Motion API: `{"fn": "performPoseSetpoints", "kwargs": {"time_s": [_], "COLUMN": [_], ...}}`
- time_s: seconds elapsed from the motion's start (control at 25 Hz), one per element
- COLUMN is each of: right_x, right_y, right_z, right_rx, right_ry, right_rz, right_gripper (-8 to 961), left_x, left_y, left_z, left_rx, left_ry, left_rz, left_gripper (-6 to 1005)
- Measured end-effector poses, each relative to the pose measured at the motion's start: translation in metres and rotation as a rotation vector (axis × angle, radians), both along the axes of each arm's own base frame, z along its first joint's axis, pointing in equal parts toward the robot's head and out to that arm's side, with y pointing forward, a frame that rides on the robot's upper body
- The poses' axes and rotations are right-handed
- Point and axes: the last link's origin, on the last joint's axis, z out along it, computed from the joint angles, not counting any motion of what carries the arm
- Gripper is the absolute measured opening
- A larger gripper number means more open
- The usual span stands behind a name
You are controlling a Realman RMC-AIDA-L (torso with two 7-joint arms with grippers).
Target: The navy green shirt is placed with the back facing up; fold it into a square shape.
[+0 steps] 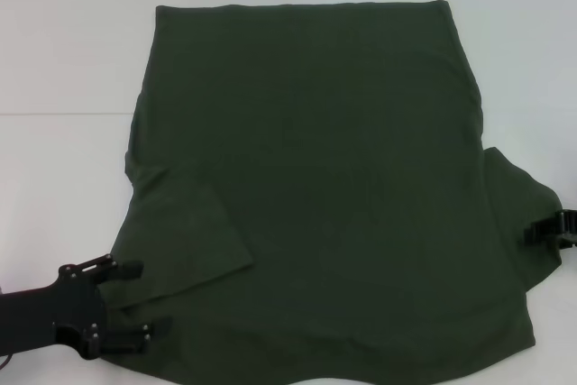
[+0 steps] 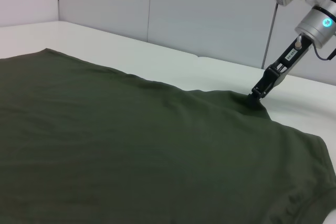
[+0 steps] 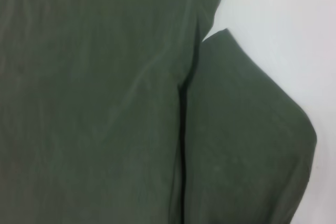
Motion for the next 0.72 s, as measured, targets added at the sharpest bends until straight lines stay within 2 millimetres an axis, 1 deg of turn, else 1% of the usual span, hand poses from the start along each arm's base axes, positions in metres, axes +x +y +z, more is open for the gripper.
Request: {"fn": "performPoseSetpoints", "kwargs": {"time_s": [0.36,0.56,0.72], "right_x": [-0.0008,-0.0027,-0.0041], "right_y": [0.001,0.0023,0.0027], "right_z": [0.0,0.0013,0.0008], "right_rx": [-0.012,-0.015,-0.023], "right_ry": [-0.026,-0.025,-0.028], "right_rz": [0.009,0.014,0.019], "right_gripper": [402,178,100], "left_x": [0.0003,-0.0004,-0.0004], "left_y": [0.0007,0.0015,0.0019], "left_z": [0.0,0.0002,0.0002], "left_rx": [0.001,0.005,0.007], "left_ry": [0.001,0.005,0.006], "left_rz": [-0.001,0.004,0.005], "left_gripper": [915,913,913]}}
